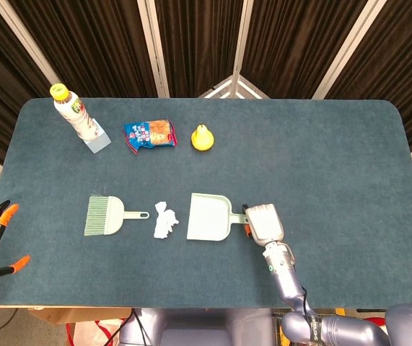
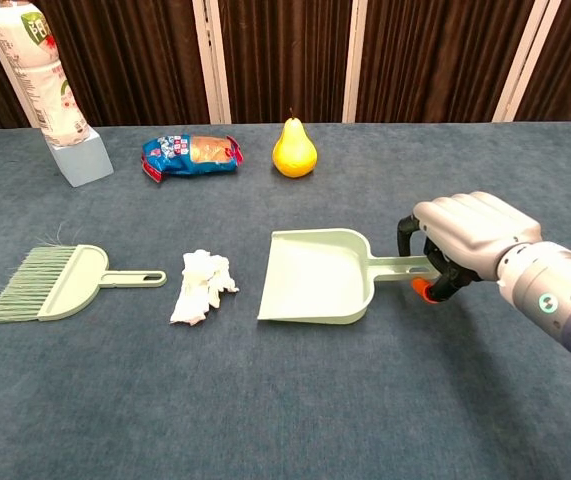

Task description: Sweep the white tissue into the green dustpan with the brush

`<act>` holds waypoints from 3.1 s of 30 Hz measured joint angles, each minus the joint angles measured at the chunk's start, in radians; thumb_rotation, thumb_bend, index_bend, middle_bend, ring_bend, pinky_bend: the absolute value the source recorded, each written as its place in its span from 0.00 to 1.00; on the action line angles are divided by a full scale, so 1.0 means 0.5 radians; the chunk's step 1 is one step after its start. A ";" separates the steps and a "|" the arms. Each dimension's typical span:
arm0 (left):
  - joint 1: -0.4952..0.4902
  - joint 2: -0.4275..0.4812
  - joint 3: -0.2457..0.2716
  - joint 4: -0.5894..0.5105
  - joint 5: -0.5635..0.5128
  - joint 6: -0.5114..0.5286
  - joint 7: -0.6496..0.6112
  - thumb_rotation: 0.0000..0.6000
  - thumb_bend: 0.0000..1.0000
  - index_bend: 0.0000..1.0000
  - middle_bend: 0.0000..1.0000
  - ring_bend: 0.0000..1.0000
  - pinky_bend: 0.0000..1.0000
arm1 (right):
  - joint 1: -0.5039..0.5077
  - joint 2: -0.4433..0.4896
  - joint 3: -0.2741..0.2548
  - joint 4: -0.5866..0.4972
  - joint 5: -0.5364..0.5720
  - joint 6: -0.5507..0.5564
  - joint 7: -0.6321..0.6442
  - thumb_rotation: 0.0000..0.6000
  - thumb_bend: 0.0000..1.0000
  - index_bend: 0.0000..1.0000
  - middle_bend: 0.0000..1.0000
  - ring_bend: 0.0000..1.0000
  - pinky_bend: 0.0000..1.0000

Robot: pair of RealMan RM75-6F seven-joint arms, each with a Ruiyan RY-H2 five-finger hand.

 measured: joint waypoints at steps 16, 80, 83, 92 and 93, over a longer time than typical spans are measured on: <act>-0.148 0.080 -0.124 -0.188 -0.200 -0.208 0.180 1.00 0.00 0.05 0.03 0.06 0.15 | 0.031 0.047 -0.048 -0.078 -0.074 0.017 -0.046 1.00 0.46 0.54 0.83 0.86 0.85; -1.238 -1.117 -0.461 0.172 -1.795 -0.784 1.453 1.00 0.40 0.43 1.00 0.98 1.00 | 0.046 0.021 -0.033 0.038 -0.047 0.084 -0.140 1.00 0.48 0.54 0.84 0.86 0.85; -1.250 -1.141 -0.454 0.191 -1.814 -0.791 1.453 1.00 0.40 0.43 1.00 0.98 1.00 | 0.050 0.017 -0.029 0.048 -0.046 0.077 -0.133 1.00 0.48 0.54 0.84 0.87 0.85; -1.278 -1.216 -0.427 0.262 -1.862 -0.810 1.461 1.00 0.41 0.44 1.00 0.98 1.00 | 0.048 0.043 -0.027 0.034 -0.044 0.077 -0.129 1.00 0.48 0.54 0.84 0.86 0.85; -1.282 -1.224 -0.425 0.273 -1.865 -0.810 1.463 1.00 0.42 0.44 1.00 0.98 1.00 | 0.048 0.047 -0.026 0.031 -0.041 0.076 -0.129 1.00 0.48 0.54 0.84 0.86 0.85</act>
